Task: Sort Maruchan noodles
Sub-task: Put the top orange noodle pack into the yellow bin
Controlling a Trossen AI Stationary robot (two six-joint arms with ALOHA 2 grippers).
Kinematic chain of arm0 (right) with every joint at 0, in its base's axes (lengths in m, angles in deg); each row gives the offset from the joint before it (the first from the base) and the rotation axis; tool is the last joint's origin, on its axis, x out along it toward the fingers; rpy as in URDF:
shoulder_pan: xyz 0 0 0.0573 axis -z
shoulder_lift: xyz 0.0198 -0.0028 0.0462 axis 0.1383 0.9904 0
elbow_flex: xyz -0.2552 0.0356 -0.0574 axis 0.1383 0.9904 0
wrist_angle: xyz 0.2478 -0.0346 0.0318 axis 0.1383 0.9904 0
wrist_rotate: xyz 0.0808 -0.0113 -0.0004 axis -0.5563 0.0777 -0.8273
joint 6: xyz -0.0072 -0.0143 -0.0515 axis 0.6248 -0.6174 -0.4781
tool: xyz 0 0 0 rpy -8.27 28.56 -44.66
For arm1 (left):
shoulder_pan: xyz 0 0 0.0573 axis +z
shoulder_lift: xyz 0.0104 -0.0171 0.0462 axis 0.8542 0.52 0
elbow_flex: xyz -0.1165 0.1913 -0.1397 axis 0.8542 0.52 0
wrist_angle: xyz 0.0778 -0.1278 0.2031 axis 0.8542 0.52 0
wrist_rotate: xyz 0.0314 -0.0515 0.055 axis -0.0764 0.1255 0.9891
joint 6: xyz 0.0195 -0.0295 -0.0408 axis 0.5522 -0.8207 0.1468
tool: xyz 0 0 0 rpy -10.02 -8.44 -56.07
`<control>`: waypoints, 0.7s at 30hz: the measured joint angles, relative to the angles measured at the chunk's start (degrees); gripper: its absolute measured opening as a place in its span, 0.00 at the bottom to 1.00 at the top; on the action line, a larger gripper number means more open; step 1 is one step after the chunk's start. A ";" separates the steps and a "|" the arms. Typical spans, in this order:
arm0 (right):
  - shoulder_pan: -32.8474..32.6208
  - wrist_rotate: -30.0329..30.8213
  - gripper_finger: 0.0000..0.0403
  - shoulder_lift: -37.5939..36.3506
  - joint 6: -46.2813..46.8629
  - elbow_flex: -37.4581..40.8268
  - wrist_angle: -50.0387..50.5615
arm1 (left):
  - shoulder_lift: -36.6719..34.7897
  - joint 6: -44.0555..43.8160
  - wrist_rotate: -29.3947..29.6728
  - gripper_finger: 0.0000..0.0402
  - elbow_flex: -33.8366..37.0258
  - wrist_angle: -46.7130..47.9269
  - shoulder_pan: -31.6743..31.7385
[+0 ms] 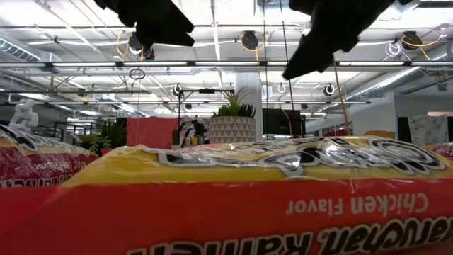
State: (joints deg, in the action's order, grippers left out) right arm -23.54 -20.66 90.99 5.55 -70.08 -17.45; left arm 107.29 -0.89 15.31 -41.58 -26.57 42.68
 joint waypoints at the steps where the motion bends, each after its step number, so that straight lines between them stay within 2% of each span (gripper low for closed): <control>1: 0.15 0.74 0.33 0.76 -1.34 0.33 -1.29 | 0.00 0.00 0.00 0.50 0.00 0.36 0.00; 11: 0.49 0.80 0.33 9.25 -11.69 1.44 -10.50 | 0.00 -0.39 -0.02 0.50 0.02 2.00 0.00; 21: 2.42 1.15 0.33 9.68 -16.06 1.45 -12.45 | 0.00 1.36 -0.01 0.50 0.02 2.99 0.08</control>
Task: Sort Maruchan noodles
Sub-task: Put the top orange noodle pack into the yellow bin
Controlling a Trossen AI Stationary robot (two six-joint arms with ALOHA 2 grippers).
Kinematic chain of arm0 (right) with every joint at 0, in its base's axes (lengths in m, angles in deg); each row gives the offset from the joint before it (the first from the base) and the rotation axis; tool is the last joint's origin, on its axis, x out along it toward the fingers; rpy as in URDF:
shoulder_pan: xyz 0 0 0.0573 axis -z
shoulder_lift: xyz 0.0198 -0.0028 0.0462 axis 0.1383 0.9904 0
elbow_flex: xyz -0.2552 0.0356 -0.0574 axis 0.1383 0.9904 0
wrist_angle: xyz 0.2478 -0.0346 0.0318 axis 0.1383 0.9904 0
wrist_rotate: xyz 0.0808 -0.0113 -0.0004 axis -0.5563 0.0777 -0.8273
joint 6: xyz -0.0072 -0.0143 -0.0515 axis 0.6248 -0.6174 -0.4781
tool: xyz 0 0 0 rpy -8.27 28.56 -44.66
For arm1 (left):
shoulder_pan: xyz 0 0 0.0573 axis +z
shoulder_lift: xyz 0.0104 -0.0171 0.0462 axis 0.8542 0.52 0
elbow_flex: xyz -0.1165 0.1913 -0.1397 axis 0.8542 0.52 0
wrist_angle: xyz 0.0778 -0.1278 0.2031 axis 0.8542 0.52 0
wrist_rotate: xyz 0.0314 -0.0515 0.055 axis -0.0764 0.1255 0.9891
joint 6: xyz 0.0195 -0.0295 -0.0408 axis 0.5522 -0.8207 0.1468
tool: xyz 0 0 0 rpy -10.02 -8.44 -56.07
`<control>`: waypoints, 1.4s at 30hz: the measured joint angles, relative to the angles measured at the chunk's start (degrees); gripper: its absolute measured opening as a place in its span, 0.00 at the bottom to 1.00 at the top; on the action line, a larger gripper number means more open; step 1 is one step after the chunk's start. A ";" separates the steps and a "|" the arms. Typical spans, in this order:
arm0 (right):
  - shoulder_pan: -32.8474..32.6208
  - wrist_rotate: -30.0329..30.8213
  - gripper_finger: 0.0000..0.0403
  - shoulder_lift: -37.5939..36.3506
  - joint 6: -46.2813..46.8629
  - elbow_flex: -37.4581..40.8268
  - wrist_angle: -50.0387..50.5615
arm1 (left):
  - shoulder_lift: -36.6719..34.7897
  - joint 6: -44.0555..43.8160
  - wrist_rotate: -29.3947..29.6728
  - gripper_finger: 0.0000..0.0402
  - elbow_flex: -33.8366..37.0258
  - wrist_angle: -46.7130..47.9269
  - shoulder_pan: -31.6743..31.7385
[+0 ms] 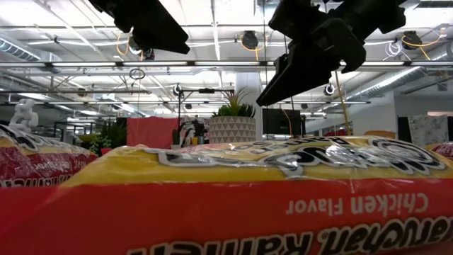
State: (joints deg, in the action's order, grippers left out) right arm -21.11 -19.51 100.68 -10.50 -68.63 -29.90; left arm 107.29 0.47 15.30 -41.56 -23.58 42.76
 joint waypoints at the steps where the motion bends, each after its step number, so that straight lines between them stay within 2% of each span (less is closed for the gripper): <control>1: 0.17 -0.02 0.33 0.00 0.00 0.00 0.02 | 0.00 0.09 0.01 0.50 0.00 -0.16 0.07; 5: 0.86 0.02 0.33 1.63 0.13 0.00 -1.06 | 0.00 0.04 0.01 0.50 0.00 -0.34 0.42; 11: 1.72 -0.11 0.33 8.94 -0.05 -0.09 -7.62 | 0.27 -0.16 0.03 0.50 -0.02 -1.01 1.13; 16: 3.94 -0.31 0.33 12.39 0.95 -0.07 -7.80 | 0.35 -0.16 0.03 0.50 -0.02 -0.60 1.28; 24: 5.72 -8.82 0.33 17.22 3.23 -0.07 -13.13 | 0.35 -0.09 0.03 0.50 -0.02 -0.96 1.28; 37: 7.22 -9.58 0.33 18.75 10.00 -0.07 -17.92 | 0.35 -0.02 0.03 0.50 -0.02 -1.18 1.28; 42: 7.93 -12.37 0.33 18.75 10.51 -0.07 -17.69 | 0.35 -0.02 0.03 0.50 -0.02 -1.28 1.28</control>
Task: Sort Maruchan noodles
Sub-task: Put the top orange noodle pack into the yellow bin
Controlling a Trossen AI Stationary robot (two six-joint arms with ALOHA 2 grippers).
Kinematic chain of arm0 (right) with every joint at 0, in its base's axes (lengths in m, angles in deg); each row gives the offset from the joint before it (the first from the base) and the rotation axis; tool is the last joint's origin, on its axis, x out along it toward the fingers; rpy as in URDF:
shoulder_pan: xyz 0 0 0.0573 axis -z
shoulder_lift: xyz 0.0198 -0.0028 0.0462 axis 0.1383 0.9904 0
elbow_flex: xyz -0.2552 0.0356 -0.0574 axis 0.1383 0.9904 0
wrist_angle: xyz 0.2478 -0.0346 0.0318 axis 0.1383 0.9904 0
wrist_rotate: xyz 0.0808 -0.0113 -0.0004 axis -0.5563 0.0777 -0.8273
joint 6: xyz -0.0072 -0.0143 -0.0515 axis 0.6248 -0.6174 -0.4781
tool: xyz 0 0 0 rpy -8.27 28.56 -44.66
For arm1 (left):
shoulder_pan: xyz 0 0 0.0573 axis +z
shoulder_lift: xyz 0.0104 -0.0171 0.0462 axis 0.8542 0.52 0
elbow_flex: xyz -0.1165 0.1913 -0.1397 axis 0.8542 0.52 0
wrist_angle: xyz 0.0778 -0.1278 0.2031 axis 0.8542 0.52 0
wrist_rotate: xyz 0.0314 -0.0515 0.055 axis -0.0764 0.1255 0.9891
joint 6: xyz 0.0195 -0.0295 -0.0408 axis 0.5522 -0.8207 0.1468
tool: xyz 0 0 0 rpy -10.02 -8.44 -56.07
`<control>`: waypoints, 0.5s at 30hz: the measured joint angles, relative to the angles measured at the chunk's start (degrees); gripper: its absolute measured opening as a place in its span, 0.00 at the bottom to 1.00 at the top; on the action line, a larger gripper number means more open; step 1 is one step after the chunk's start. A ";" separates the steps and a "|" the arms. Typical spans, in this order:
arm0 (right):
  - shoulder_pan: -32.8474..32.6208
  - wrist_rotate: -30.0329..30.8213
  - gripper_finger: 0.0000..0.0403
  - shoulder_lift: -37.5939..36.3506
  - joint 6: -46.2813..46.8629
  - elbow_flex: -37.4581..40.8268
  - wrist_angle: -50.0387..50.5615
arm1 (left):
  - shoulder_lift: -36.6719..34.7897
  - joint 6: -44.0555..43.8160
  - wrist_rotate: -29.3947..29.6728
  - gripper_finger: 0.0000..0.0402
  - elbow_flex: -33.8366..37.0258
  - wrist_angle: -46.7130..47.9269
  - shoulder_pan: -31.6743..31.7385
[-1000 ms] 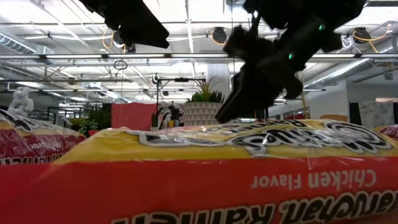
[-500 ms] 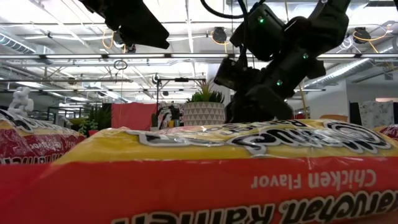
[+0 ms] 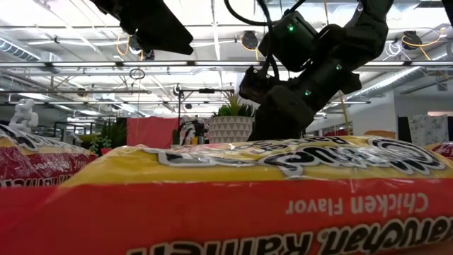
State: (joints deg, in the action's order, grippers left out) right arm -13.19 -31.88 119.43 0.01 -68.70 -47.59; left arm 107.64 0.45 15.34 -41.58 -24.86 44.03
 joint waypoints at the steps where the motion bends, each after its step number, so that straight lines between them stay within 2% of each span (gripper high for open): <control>1: 0.00 0.20 0.33 0.00 -0.02 0.00 0.00 | 0.00 -0.02 0.00 0.50 0.00 0.00 0.00; 4: 0.02 0.52 0.33 0.00 -0.02 0.00 -0.11 | 0.00 -0.32 0.00 0.50 0.00 -0.02 0.00; 9: 0.03 4.91 0.33 0.00 -0.08 0.00 -0.07 | 0.00 -0.35 0.00 0.50 0.00 -0.02 0.00; 15: 0.20 4.71 0.33 0.00 -1.46 0.00 -1.91 | 0.00 -0.03 0.00 0.50 0.00 -0.25 0.00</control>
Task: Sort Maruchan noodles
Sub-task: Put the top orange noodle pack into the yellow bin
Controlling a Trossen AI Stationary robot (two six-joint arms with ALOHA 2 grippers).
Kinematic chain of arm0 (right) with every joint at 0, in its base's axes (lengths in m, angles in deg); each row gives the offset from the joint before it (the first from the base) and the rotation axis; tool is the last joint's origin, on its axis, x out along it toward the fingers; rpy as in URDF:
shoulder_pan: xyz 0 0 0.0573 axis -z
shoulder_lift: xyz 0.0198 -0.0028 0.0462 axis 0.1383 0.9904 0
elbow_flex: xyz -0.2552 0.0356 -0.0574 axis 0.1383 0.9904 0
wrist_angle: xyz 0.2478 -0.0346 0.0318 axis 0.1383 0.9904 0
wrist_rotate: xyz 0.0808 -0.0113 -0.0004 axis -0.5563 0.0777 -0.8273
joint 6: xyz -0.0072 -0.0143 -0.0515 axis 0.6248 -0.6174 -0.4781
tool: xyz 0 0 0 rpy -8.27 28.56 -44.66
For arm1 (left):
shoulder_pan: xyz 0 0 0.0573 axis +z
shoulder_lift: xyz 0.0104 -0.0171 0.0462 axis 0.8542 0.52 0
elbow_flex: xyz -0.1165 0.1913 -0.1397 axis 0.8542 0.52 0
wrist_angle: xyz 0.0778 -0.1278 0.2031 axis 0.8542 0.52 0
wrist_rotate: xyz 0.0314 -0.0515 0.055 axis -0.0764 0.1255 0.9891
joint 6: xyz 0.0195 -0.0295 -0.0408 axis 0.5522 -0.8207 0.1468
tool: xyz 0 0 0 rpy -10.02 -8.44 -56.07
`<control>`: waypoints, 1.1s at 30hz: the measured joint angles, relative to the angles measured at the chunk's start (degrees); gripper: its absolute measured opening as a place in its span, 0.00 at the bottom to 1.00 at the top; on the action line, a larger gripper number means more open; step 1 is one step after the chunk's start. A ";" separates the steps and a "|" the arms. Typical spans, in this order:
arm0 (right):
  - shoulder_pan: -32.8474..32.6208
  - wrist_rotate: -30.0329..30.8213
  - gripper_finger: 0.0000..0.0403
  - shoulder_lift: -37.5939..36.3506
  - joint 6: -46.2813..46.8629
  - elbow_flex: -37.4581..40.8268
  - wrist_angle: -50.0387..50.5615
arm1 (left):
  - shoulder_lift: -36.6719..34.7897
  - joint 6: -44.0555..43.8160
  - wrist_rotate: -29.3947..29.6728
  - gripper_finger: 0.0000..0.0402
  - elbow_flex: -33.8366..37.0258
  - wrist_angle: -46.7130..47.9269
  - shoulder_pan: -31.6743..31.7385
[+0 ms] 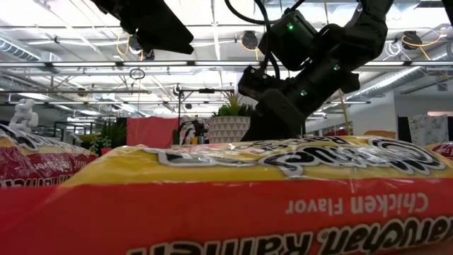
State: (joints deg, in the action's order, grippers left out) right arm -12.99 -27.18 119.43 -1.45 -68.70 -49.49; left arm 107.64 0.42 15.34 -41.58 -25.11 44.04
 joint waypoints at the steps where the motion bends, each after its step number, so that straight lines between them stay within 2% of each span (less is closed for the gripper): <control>1: 0.00 0.00 0.33 0.00 -0.06 0.00 -0.54 | 0.00 0.01 0.00 0.50 0.00 -0.05 0.00; 8: 0.00 -0.04 0.30 -0.02 -0.32 0.00 -1.16 | 0.00 -0.73 0.00 0.50 0.00 -0.21 0.00; 16: -0.04 0.14 0.02 -0.02 -4.04 0.00 -1.30 | 0.00 -1.46 0.11 0.50 0.00 -0.19 0.00; 22: -0.34 0.20 0.01 -2.34 -4.95 0.02 -1.55 | 0.00 -1.48 0.13 0.50 0.00 -0.17 0.00; 33: -3.71 1.68 0.00 -14.28 -7.73 0.02 1.50 | 0.00 -1.98 0.63 0.50 0.00 -2.64 -0.01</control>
State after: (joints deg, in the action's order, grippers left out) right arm -16.70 -25.49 105.15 -9.18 -68.67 -47.99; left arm 107.64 -1.56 15.96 -41.58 -27.75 44.03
